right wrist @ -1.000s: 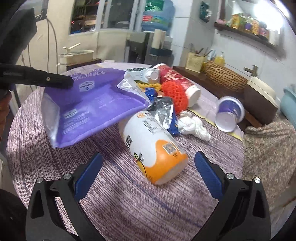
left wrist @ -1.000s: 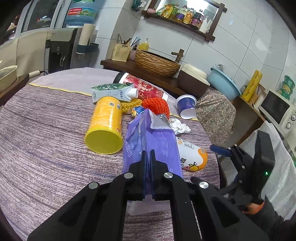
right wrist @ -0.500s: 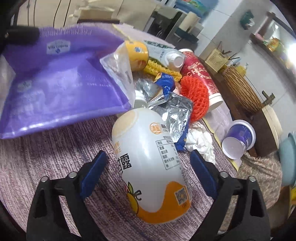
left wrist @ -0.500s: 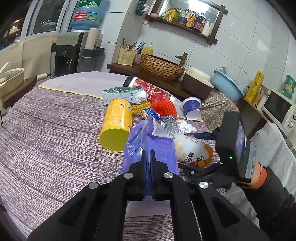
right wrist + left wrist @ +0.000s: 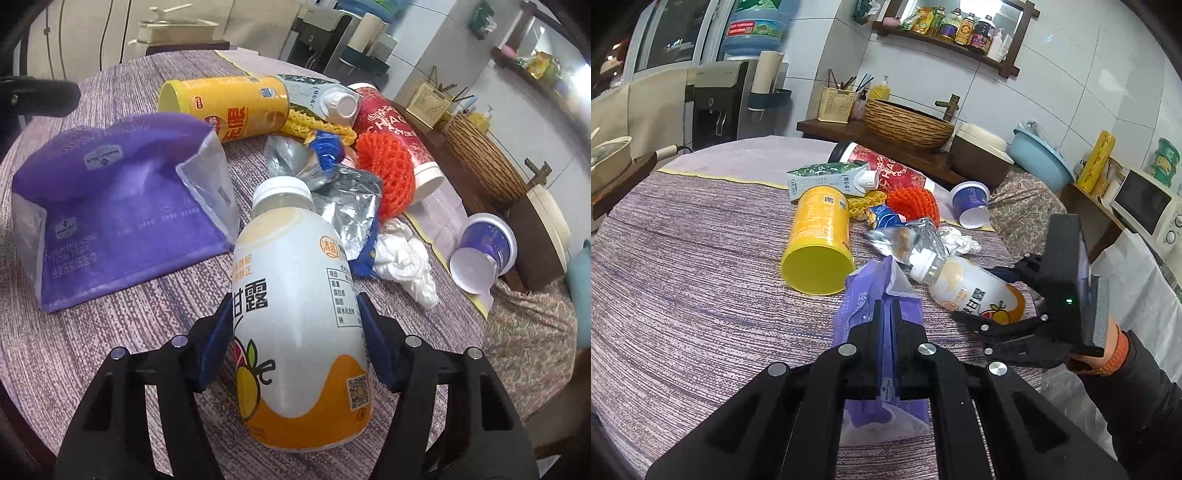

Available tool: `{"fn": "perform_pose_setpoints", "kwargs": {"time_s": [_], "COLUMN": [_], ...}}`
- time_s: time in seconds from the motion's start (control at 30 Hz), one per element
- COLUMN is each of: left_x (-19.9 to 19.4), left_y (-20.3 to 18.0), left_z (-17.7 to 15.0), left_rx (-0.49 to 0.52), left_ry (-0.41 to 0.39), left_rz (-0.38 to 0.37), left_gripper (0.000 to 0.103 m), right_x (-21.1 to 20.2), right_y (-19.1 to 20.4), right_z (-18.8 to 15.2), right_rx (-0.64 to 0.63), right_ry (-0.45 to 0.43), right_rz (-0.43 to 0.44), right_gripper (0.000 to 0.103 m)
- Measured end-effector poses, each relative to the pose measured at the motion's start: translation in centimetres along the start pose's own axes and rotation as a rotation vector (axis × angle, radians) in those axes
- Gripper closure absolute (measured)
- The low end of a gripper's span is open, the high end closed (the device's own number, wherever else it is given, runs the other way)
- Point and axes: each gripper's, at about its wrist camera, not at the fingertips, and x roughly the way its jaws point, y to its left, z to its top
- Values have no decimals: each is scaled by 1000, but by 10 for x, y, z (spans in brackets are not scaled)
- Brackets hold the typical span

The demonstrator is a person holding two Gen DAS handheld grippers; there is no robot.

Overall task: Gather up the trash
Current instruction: 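Grasp the white-and-orange drink bottle with the right gripper while the left gripper holds the bag, then carry the bag and bottle to the black bin and release both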

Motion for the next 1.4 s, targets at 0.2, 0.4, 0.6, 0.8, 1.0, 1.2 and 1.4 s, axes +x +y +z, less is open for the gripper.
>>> {"fn": "perform_pose_setpoints", "kwargs": {"time_s": [0.2,0.4,0.6,0.8,1.0,1.2,1.4], "left_x": [12,45,61,42,23,37,63], "left_y": [-4,-4,7,-1,-28,-77,-111], "left_z": [3,2,-11,-8,8,17,25], "left_rx": [62,117,86,80,100,175,204], "left_ry": [41,169,233,176,104,82,111], "left_rz": [42,103,100,59,-32,-94,-150], "left_gripper": [24,43,80,84,84,84,84], "right_x": [-15,-16,-25,-43,-67,-94,-111], "right_y": [-2,-1,-6,-16,-25,-43,-76], "right_z": [-9,-15,-23,-35,-51,-86,-136], "right_rx": [45,58,115,219,301,407,526], "right_ry": [-38,-33,-47,-113,-167,-205,-180], "right_rz": [9,15,58,93,68,-19,-147], "right_gripper": [41,41,41,41,41,41,41]}}
